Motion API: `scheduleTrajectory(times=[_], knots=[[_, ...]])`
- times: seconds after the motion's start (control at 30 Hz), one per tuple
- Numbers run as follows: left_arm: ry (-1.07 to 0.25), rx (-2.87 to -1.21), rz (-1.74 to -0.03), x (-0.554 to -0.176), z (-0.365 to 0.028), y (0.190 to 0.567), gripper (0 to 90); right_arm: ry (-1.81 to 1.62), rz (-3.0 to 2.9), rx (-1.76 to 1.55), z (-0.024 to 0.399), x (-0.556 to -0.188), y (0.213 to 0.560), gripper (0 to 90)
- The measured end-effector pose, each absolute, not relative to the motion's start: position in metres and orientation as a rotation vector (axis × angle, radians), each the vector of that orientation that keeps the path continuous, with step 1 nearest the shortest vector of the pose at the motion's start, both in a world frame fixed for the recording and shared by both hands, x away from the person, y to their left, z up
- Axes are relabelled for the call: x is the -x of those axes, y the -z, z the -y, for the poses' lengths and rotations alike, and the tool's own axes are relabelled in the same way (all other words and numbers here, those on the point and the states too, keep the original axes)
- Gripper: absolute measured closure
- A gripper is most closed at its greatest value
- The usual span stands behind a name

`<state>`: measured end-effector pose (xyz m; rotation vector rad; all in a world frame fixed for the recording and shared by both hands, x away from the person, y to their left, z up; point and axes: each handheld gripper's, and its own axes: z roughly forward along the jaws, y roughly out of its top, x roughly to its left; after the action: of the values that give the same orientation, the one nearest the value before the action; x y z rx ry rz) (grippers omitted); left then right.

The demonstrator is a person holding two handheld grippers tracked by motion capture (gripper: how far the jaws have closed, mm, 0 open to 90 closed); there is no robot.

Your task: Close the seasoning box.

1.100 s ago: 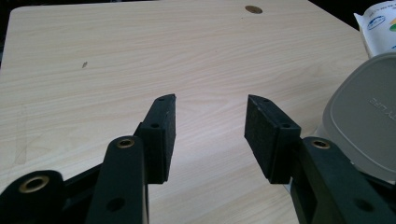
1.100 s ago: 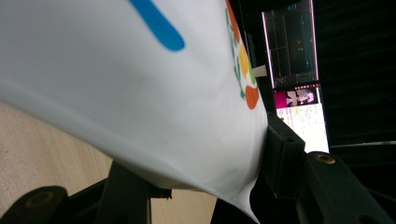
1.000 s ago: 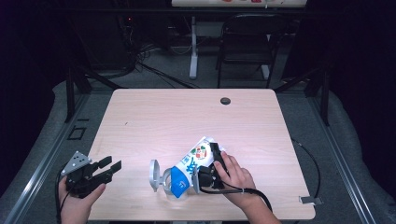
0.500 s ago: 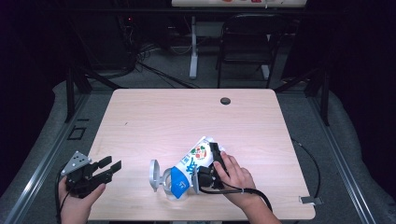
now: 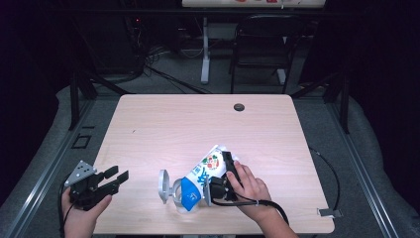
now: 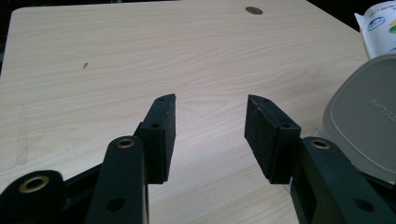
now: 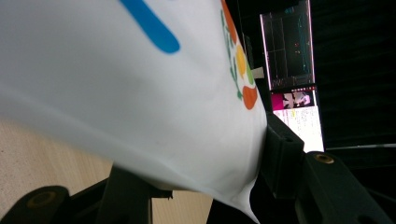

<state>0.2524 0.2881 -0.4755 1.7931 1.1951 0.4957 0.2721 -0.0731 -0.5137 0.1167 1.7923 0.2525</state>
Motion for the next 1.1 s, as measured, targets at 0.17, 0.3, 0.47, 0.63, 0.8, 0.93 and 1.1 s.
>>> scheduleTrajectory(times=[0.17,0.3,0.47,0.63,0.8,0.93,1.1], knots=[[-0.495,-1.794,-1.195,-0.2524,-0.288,0.4755,53.9,-0.249,-1.791,-0.111,0.0729,-0.272,0.5132,53.2],[-0.495,-1.792,-1.196,-0.2524,-0.2883,0.4755,53.9,-0.249,-1.79,-0.109,0.0726,-0.2721,0.513,53.3],[-0.492,-1.793,-1.195,-0.2525,-0.2882,0.4758,53.9,-0.246,-1.791,-0.108,0.0727,-0.2719,0.5129,53.4],[-0.492,-1.792,-1.195,-0.2524,-0.2882,0.4758,53.8,-0.246,-1.791,-0.105,0.0727,-0.2719,0.5126,53.4],[-0.492,-1.794,-1.195,-0.2527,-0.2881,0.4762,53.9,-0.239,-1.79,-0.1,0.073,-0.272,0.5116,53.5],[-0.493,-1.793,-1.195,-0.2525,-0.2882,0.4759,53.8,-0.238,-1.786,-0.094,0.0729,-0.2721,0.5114,53.6],[-0.493,-1.794,-1.195,-0.2526,-0.2881,0.4761,53.9,-0.237,-1.788,-0.096,0.0731,-0.272,0.5113,53.7]])
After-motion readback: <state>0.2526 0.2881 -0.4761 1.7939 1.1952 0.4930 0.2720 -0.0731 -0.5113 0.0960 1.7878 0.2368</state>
